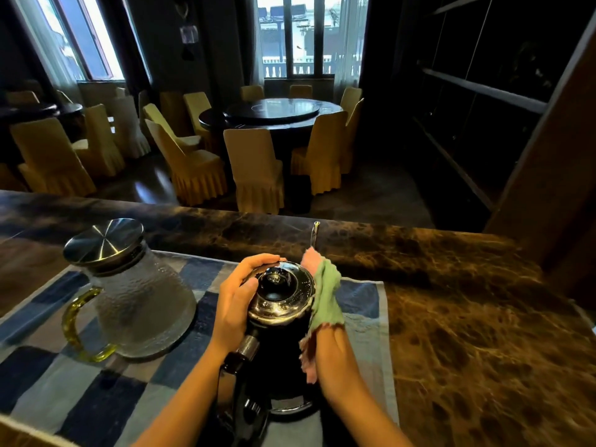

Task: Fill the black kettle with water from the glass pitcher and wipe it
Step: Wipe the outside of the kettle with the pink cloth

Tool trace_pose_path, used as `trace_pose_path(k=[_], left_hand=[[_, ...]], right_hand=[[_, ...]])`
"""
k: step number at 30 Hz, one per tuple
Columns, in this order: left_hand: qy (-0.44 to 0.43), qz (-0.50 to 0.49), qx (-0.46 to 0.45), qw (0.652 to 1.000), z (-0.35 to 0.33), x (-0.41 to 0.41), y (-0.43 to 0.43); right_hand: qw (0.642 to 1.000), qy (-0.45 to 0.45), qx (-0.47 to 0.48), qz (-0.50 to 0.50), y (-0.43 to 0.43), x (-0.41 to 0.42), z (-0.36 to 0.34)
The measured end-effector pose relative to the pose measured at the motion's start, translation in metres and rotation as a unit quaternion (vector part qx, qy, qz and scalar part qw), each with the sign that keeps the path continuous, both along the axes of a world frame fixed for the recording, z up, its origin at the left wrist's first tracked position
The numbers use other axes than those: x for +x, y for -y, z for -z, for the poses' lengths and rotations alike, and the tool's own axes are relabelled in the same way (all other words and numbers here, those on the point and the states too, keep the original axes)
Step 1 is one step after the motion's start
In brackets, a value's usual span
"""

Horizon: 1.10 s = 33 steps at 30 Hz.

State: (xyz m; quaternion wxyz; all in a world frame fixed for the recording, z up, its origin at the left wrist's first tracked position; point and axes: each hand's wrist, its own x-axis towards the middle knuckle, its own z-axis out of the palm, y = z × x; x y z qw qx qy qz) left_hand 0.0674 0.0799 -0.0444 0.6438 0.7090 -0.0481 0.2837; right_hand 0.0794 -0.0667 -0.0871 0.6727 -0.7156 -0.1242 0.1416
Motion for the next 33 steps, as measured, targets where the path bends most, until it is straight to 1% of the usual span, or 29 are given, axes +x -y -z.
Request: trace_pose_path(k=[1, 3, 4, 5, 8, 10, 12, 14, 17, 19, 22, 25, 27, 28, 30, 32, 33], left_hand=[[0.0, -0.002, -0.001, 1.0, 0.001, 0.0, 0.0], [-0.003, -0.005, -0.002, 1.0, 0.002, 0.0, 0.001], [-0.004, -0.006, -0.005, 1.0, 0.002, -0.001, 0.002], [-0.004, -0.007, -0.012, 1.0, 0.002, -0.001, 0.003], [-0.003, -0.013, -0.033, 0.999, 0.004, -0.004, 0.005], [0.0, -0.02, -0.043, 0.999, 0.004, -0.005, 0.007], [0.0, -0.027, -0.055, 0.998, 0.006, -0.005, 0.008], [0.001, -0.033, -0.067, 0.997, 0.007, -0.005, 0.009], [0.002, -0.04, -0.074, 0.996, 0.008, -0.004, 0.01], [0.001, -0.042, -0.069, 0.997, 0.008, -0.005, 0.011], [0.003, -0.04, -0.064, 0.997, 0.01, -0.006, 0.012], [0.007, -0.04, -0.07, 0.997, 0.013, -0.006, 0.011], [0.008, -0.042, -0.069, 0.997, 0.012, -0.005, 0.009], [0.011, -0.044, -0.066, 0.997, 0.011, -0.004, 0.008], [0.012, -0.044, -0.06, 0.997, 0.011, -0.002, 0.008], [0.011, -0.044, -0.06, 0.997, 0.013, -0.003, 0.01], [0.011, -0.044, -0.064, 0.997, 0.014, -0.004, 0.012]], right_hand=[[1.0, 0.017, 0.019, 0.0, -0.003, 0.008, -0.007], [0.997, 0.07, 0.006, 0.017, -0.006, 0.024, -0.011], [0.997, 0.076, -0.001, 0.033, -0.004, 0.029, -0.006], [0.997, 0.064, -0.013, 0.049, 0.0, 0.029, 0.001], [0.994, -0.055, -0.052, 0.083, 0.011, 0.011, 0.028], [0.991, -0.077, -0.093, 0.06, 0.015, -0.003, 0.042], [0.991, -0.058, -0.111, 0.046, 0.014, -0.012, 0.043], [0.995, -0.038, -0.083, 0.031, 0.011, -0.01, 0.026], [1.0, -0.022, -0.006, -0.015, 0.007, 0.012, -0.007], [0.999, -0.023, -0.001, -0.034, 0.004, 0.03, -0.018], [0.999, -0.043, -0.002, -0.007, 0.002, 0.04, -0.009], [0.996, -0.081, -0.01, 0.033, 0.008, 0.024, 0.017], [0.992, -0.119, -0.031, 0.025, 0.014, 0.013, 0.025], [0.993, -0.117, -0.029, 0.016, 0.014, 0.014, 0.021], [0.996, -0.086, -0.007, 0.004, 0.01, 0.03, 0.008], [0.992, -0.118, 0.019, 0.031, -0.003, 0.053, -0.007], [0.986, -0.159, 0.04, 0.033, -0.011, 0.066, -0.011]])
